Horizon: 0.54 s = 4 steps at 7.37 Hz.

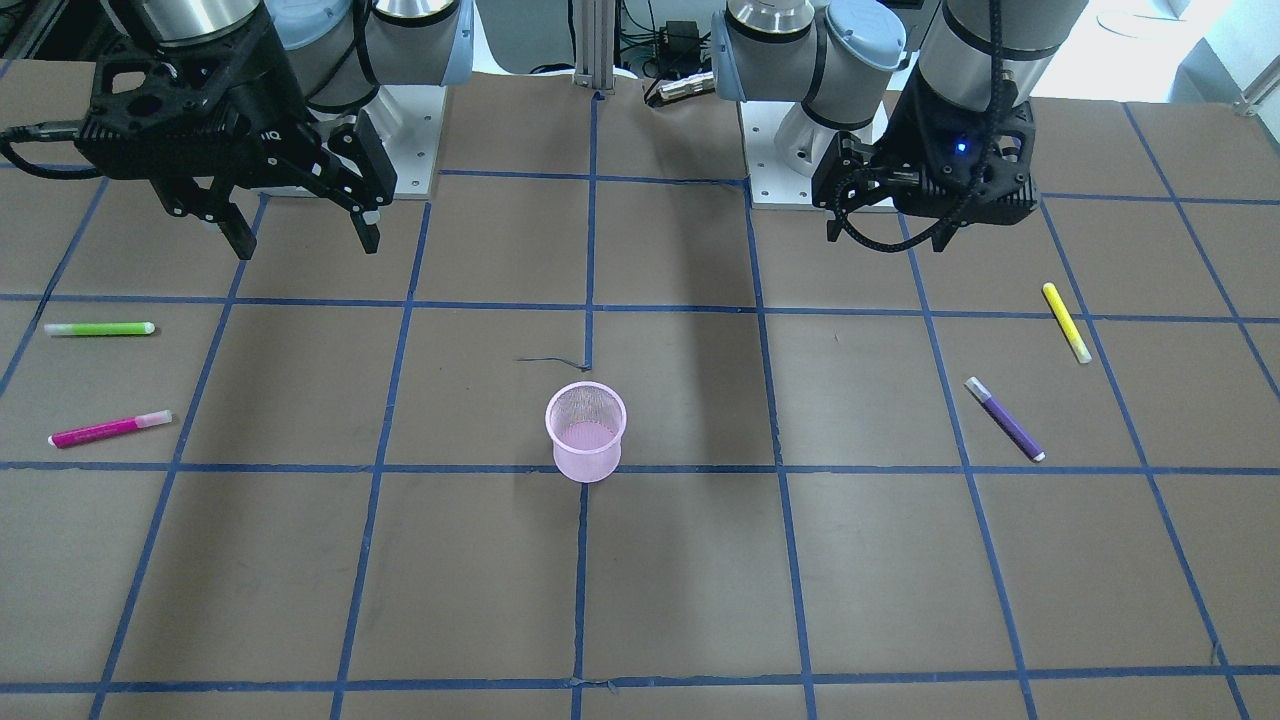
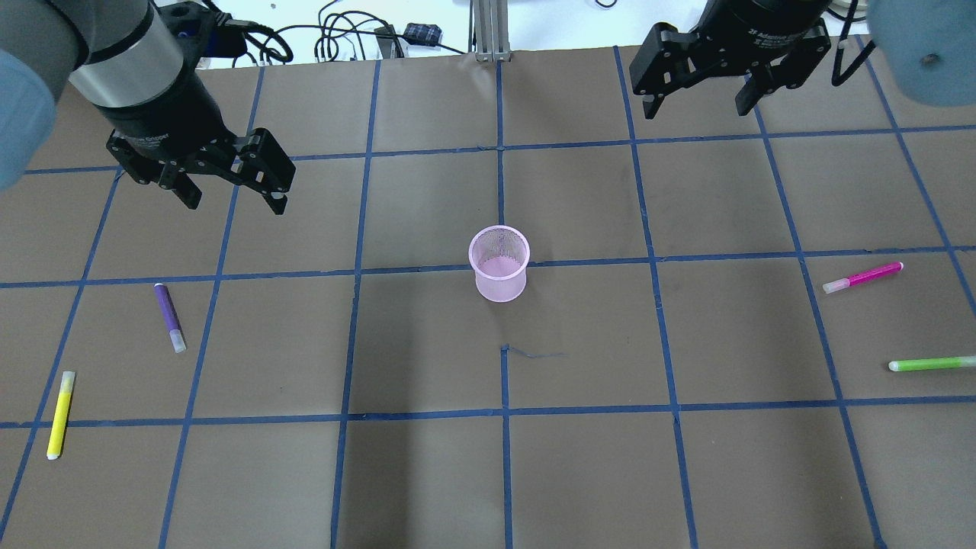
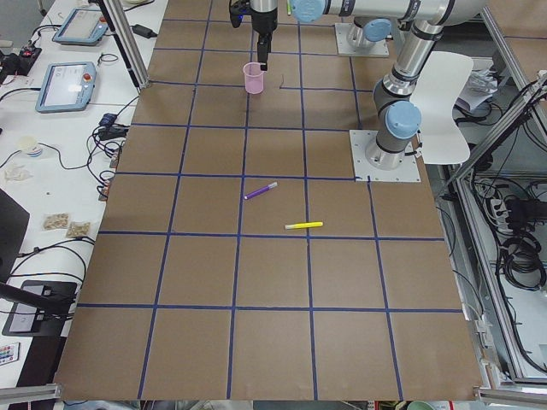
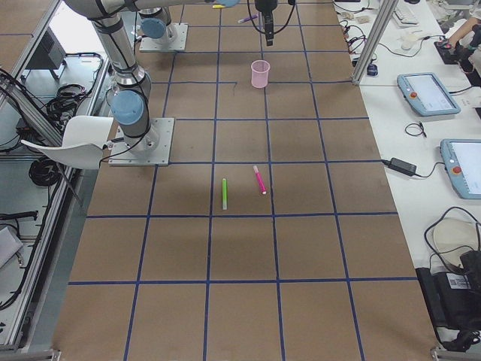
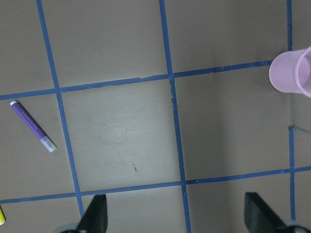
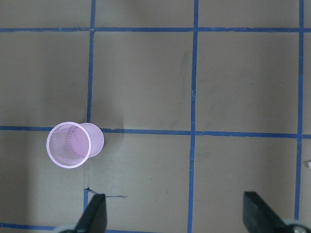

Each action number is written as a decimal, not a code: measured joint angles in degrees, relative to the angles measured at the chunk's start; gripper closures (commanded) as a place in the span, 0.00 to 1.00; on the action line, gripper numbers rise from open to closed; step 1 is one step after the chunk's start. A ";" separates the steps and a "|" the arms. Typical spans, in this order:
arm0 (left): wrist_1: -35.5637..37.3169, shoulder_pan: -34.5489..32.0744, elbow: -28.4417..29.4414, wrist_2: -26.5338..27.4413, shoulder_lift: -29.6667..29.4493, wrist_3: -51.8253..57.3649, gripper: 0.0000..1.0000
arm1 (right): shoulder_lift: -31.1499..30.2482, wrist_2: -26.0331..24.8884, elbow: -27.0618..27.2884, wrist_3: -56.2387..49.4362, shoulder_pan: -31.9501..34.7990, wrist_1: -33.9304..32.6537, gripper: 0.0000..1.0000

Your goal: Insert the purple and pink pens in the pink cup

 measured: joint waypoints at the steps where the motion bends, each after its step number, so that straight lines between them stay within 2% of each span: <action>1: 0.00 0.00 -0.02 0.00 -0.01 -0.01 0.00 | 0.23 -0.02 -0.18 -0.39 -0.33 -0.06 0.00; 4: 0.19 0.06 -0.02 -0.02 -0.04 0.02 0.00 | 0.86 -0.74 -1.25 -10.20 -5.00 -0.02 0.00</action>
